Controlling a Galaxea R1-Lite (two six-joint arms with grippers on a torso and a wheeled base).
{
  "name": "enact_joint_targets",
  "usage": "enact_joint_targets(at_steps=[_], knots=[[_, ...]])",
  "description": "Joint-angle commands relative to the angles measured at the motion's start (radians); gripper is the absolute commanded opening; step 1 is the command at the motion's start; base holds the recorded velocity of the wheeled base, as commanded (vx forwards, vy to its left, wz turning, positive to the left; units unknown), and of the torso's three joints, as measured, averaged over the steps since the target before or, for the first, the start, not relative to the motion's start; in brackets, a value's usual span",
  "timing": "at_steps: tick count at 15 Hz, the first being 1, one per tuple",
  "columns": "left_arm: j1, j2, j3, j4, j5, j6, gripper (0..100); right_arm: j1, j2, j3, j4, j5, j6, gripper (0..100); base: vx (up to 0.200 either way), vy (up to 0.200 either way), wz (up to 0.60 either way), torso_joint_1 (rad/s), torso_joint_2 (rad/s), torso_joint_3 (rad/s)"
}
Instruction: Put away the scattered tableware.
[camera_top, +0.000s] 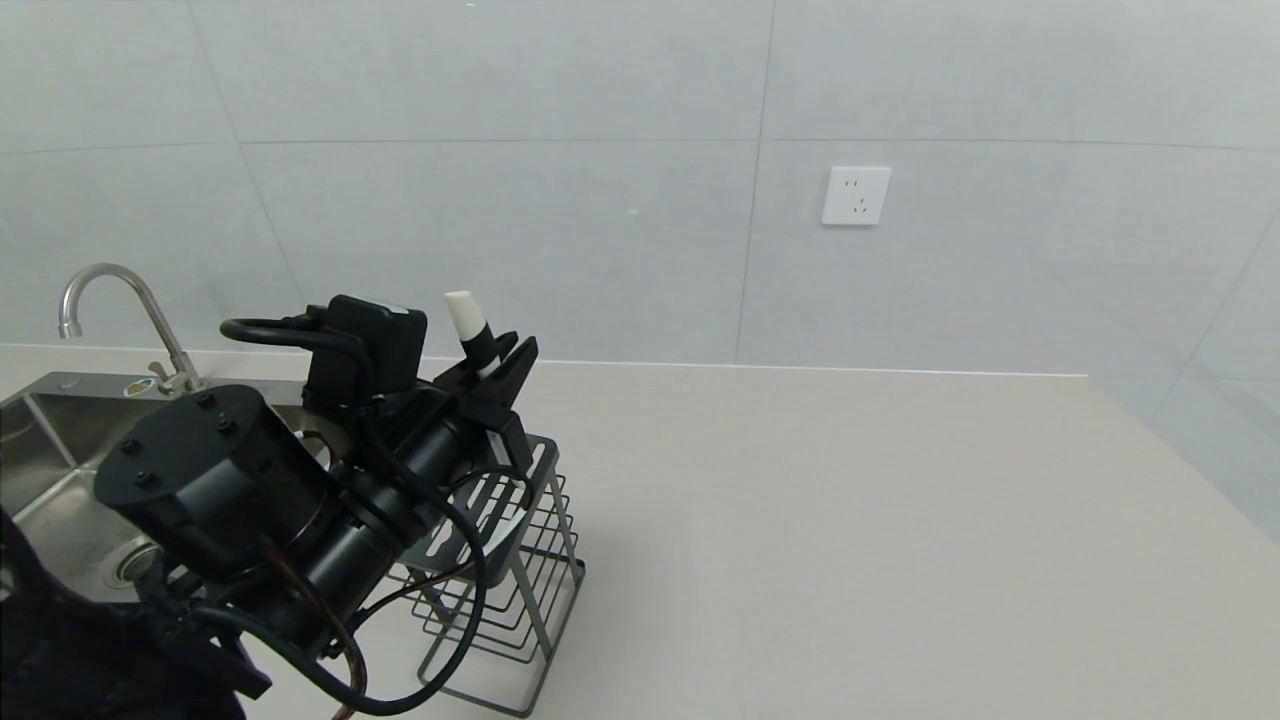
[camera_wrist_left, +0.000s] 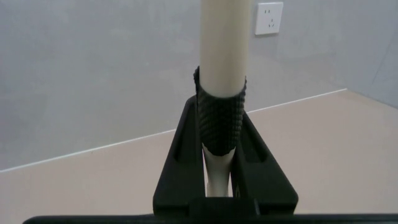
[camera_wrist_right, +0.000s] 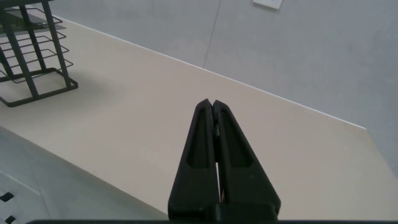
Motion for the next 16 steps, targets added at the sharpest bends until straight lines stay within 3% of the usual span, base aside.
enact_joint_targets(at_steps=[1,16], knots=[[0.000,-0.002,0.006,0.000,0.001,0.000,0,0.000,0.001,0.000,0.000,0.000,0.000,0,0.000,0.000,0.00,0.000,0.00,0.000],[-0.005,0.025,0.062,0.001,0.005,0.000,0,0.000,0.001,0.000,0.000,0.000,0.000,0,0.000,0.000,0.00,0.000,0.00,0.000]])
